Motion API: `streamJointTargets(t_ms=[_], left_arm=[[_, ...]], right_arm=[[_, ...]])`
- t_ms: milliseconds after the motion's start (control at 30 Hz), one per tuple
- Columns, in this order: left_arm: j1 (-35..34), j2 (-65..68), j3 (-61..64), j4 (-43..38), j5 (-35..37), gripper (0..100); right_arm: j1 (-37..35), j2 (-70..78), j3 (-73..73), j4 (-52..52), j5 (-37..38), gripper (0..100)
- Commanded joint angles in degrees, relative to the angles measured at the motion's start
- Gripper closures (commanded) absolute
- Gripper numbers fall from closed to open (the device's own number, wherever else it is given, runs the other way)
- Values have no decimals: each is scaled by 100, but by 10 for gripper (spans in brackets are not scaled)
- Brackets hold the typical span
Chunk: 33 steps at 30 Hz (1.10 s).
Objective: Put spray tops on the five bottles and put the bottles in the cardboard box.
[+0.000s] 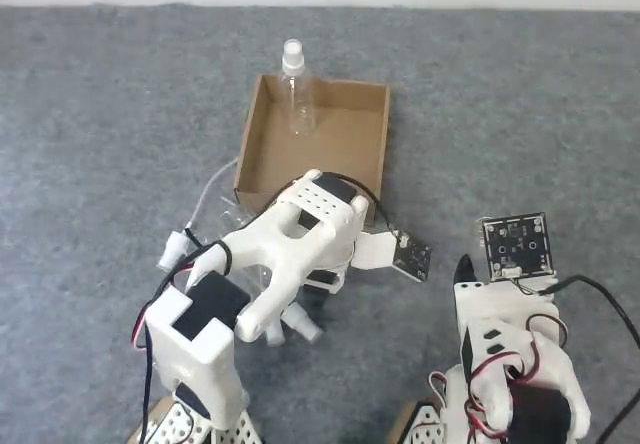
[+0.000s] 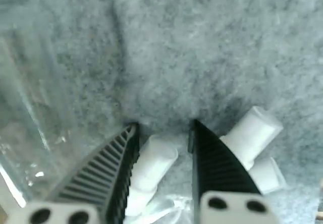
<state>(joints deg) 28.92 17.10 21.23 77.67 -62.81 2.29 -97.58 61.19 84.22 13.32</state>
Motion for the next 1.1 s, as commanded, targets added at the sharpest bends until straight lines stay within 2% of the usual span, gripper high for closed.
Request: streamJointTargets(t_ms=[0, 100, 267, 400, 700, 900, 1067], left_arm=[[-79, -149, -338, 308, 141, 852], [-79, -290, -391, 677, 132, 831], [-132, -404, -391, 738, -62, 811], [-334, -404, -400, 642, -422, 811], [-1029, -422, -400, 273, -668, 813], [-1389, -404, -277, -404, -642, 815], [-1433, -404, 163, -1099, -633, 820]], right_arm=[[127, -57, -123, -92, -26, 881], [127, -57, -123, -92, -26, 881], [127, -57, -123, -92, -26, 881], [136, -57, -97, -84, -26, 881], [127, -57, -62, -110, -18, 881], [101, -57, -62, -119, -18, 881], [101, -57, -62, -119, -18, 881]])
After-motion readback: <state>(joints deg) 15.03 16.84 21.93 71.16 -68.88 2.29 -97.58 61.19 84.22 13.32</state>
